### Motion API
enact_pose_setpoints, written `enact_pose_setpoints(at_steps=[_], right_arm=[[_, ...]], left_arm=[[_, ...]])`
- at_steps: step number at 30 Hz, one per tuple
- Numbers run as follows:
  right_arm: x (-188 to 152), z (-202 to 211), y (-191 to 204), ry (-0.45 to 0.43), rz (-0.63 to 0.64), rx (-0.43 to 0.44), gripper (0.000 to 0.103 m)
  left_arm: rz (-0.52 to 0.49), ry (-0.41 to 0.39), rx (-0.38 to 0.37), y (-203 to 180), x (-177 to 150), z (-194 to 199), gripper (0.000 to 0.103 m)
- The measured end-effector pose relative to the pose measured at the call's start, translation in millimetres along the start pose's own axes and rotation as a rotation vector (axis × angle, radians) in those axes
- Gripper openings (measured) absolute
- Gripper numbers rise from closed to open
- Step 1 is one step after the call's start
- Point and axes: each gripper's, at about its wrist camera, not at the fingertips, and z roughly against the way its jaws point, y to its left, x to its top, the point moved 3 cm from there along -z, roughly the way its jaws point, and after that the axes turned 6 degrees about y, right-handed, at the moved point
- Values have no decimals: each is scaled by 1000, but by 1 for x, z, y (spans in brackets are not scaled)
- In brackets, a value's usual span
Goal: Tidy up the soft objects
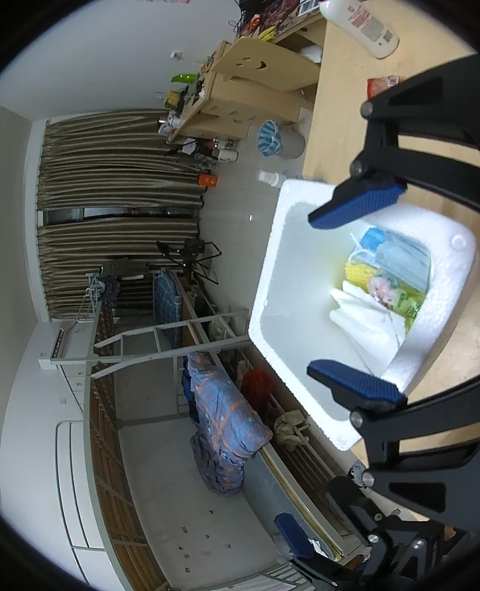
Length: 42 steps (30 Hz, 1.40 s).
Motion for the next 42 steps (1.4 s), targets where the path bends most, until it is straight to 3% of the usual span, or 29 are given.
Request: enact_pose_setpoints(at_steps=[5, 6, 22, 30, 42], right_arm=[[-4, 14, -9, -29, -25, -14, 96], [-5, 18, -10, -37, -33, -16, 103], [-30, 70, -45, -111, -124, -87, 103], [-56, 102, -60, -126, -140, -133, 103], [-99, 127, -57, -154, -128, -154, 103]], left_arm=[[7, -5, -3, -7, 0, 8, 103], [4, -8, -5, -9, 0, 10, 103], [-40, -26, -49, -53, 0, 33, 103], [-44, -43, -100, -78, -3, 51, 103], [-35, -49, -116, -105, -17, 74, 103]])
